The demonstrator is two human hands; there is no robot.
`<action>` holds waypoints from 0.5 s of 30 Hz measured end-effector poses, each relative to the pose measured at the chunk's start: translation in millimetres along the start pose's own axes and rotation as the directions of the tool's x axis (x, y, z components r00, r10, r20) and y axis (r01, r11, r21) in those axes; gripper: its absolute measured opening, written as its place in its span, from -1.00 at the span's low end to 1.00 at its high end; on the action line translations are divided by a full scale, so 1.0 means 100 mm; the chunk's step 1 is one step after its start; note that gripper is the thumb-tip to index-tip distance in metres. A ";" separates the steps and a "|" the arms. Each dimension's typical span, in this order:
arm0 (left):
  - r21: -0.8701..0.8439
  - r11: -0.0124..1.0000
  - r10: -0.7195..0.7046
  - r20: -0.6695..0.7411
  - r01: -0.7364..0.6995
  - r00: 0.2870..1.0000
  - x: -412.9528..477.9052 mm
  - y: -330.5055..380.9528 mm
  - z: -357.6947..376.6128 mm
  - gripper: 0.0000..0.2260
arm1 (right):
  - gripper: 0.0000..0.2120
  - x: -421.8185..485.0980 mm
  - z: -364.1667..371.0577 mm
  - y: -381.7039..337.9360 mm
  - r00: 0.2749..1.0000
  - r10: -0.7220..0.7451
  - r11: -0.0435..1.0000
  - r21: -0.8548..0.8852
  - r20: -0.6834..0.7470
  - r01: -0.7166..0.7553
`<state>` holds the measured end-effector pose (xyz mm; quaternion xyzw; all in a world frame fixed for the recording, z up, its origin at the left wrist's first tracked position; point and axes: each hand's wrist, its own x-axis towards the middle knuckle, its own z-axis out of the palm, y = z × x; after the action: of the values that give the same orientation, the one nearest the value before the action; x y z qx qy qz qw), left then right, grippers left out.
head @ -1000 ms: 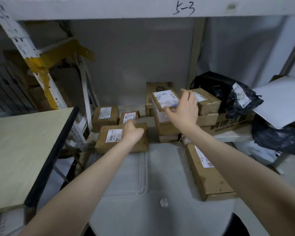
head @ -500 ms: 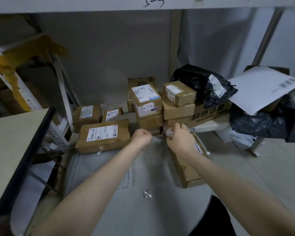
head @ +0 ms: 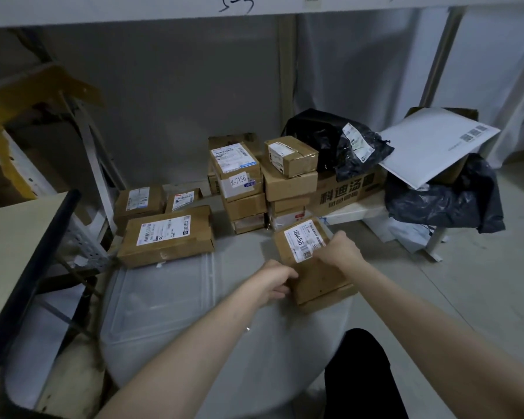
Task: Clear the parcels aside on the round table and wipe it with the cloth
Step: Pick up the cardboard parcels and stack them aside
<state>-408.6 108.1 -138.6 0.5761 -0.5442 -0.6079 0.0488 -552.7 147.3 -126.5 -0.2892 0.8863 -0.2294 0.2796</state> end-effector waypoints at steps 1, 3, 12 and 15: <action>-0.004 1.000 -0.007 -0.003 0.007 1.000 -0.01 -0.01 -0.03 -0.62 | -0.47 -0.03 -0.05 -0.01 0.999 -0.044 0.998 0.035 0.007 0.044; -0.025 0.999 -0.026 0.004 0.026 1.000 -0.06 -0.04 -0.13 -0.61 | -0.45 -0.12 -0.13 -0.06 0.992 -0.118 0.986 0.118 0.032 0.114; -0.631 0.774 0.083 0.029 -0.046 0.996 -0.36 0.04 -0.91 -0.06 | -0.33 -0.69 0.11 -0.35 0.666 -0.744 0.666 -0.023 0.053 0.746; -0.790 0.599 0.066 -0.112 -0.129 0.992 -0.46 0.02 -1.13 -0.65 | -0.35 -0.78 0.24 -0.41 0.356 -0.935 0.328 -0.388 -0.001 0.861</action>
<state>-309.0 70.3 -78.6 0.4849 -0.2458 -0.7618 0.3522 -469.2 161.2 -92.7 -0.7460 0.6234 -0.2290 -0.0490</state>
